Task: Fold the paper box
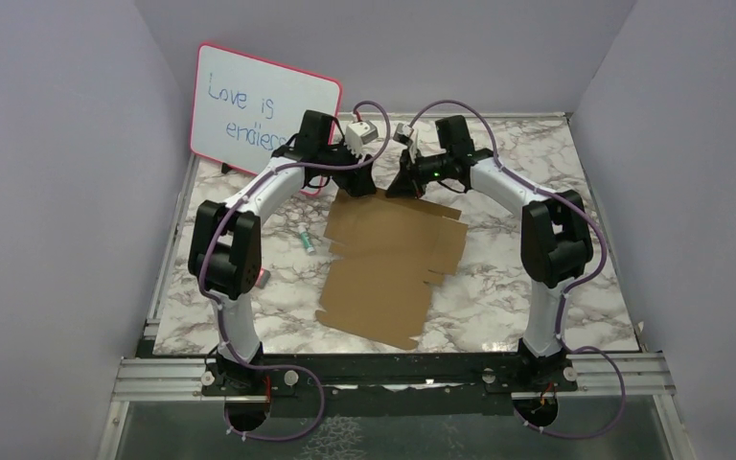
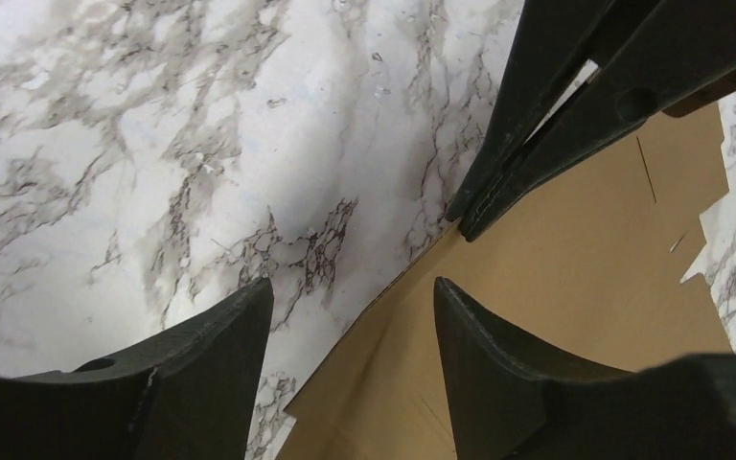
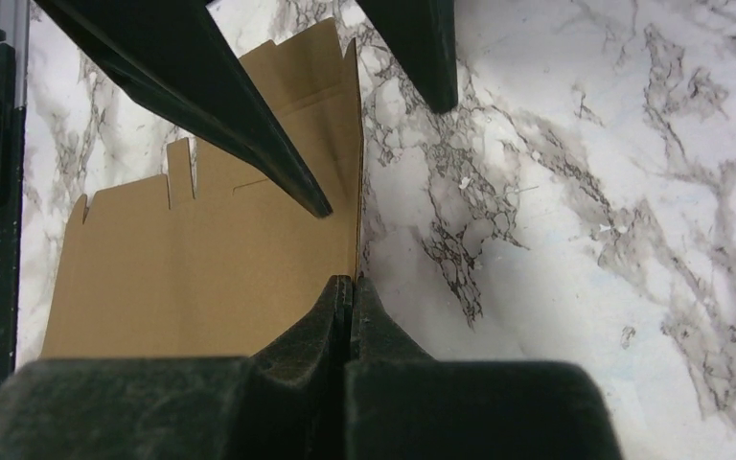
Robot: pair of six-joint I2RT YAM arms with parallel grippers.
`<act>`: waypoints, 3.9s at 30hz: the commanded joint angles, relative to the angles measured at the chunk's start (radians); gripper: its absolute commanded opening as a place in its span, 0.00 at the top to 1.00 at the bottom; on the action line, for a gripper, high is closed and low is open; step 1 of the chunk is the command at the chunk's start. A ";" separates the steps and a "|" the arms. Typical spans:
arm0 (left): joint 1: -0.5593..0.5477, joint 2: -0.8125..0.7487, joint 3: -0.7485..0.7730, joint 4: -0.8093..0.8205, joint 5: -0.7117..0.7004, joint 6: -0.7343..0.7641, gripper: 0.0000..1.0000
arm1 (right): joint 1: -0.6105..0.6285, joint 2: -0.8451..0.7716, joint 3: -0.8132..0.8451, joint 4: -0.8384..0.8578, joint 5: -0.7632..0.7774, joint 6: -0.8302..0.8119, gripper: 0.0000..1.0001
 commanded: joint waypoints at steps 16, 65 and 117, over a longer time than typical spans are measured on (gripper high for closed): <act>0.046 0.012 0.041 -0.096 0.124 0.118 0.77 | 0.005 -0.020 0.043 -0.026 0.111 0.017 0.92; 0.047 -0.233 -0.242 0.065 -0.073 -0.002 0.91 | -0.345 -0.420 -0.789 0.673 0.007 0.775 0.41; 0.001 -0.136 -0.195 0.041 -0.218 -0.130 0.85 | -0.068 -0.205 -0.194 0.035 0.798 0.476 0.85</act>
